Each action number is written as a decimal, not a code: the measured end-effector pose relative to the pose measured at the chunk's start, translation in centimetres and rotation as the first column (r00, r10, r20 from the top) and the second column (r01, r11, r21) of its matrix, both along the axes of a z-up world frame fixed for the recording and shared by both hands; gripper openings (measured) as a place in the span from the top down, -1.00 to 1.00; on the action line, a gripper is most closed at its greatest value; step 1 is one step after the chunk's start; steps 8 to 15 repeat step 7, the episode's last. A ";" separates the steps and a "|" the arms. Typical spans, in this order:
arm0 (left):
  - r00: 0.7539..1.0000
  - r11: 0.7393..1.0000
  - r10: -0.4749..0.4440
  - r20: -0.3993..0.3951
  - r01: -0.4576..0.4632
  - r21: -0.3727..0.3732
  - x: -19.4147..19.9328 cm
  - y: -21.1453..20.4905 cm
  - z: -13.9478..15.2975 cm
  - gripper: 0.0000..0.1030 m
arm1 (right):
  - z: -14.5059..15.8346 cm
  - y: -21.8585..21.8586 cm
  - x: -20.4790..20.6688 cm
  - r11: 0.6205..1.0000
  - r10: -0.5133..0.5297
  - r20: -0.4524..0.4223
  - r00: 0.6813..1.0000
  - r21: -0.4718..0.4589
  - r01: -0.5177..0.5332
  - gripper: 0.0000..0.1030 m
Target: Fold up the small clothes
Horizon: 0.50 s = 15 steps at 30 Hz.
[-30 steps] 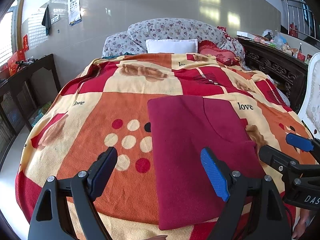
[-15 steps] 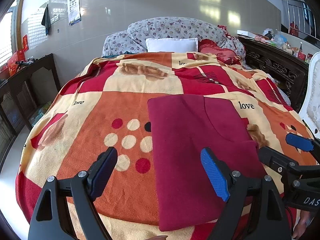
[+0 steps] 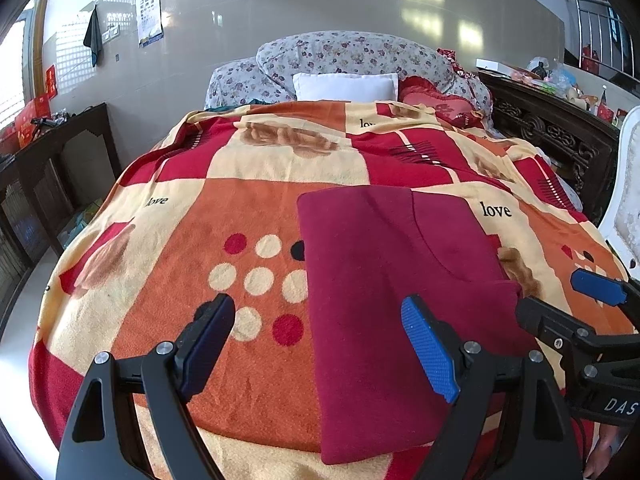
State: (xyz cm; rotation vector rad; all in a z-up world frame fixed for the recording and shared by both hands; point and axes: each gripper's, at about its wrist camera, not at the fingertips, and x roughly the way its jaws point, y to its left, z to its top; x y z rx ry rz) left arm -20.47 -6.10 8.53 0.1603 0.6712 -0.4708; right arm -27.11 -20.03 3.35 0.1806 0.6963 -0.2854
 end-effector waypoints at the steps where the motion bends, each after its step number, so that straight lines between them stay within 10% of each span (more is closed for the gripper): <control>1: 1.000 1.000 -0.001 -0.005 0.001 -0.006 0.1 0.1 -0.1 -0.64 | 0.0 0.0 0.0 1.000 0.001 -0.001 1.000 -0.001 -0.001 -0.85; 15: 1.000 1.000 0.014 -0.016 -0.014 -0.011 0.9 0.7 -0.7 -0.64 | -0.4 -0.4 0.1 1.000 -0.001 -0.009 1.000 0.004 0.001 -0.85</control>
